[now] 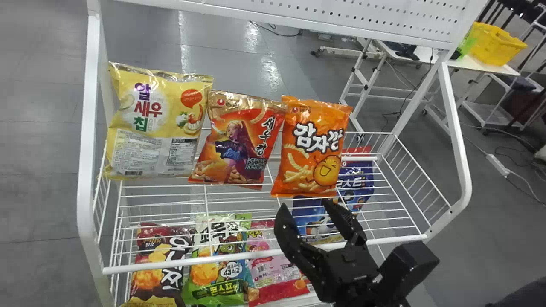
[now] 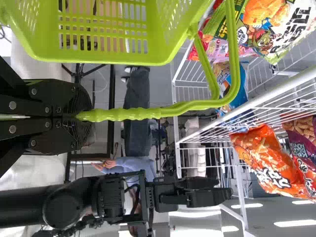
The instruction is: Hold basket handle with left hand then pick spicy shrimp crackers with right hand and place into basket
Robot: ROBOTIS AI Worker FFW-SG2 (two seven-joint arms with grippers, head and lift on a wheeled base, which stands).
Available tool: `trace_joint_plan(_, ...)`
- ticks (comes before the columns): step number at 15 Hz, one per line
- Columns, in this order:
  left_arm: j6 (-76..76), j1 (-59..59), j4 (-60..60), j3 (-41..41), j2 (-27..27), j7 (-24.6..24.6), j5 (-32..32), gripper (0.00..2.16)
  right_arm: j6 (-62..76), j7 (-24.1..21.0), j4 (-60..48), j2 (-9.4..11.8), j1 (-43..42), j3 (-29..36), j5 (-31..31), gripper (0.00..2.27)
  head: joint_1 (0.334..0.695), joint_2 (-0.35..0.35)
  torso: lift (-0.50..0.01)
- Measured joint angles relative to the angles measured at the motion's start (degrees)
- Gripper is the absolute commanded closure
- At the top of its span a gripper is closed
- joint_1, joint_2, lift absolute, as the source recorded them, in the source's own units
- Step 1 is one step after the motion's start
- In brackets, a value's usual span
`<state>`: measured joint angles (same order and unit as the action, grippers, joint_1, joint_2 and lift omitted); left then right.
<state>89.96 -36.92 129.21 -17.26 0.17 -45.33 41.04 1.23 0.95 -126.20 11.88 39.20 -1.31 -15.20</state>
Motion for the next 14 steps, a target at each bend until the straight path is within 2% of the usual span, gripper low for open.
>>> trace_joint_plan(14,0.00,-1.15,0.41,-1.52,0.00,-0.83,1.15,1.89,7.07,-1.82,1.83,-0.01,0.17,-0.32,0.49,0.18,0.695,-0.334,-0.037)
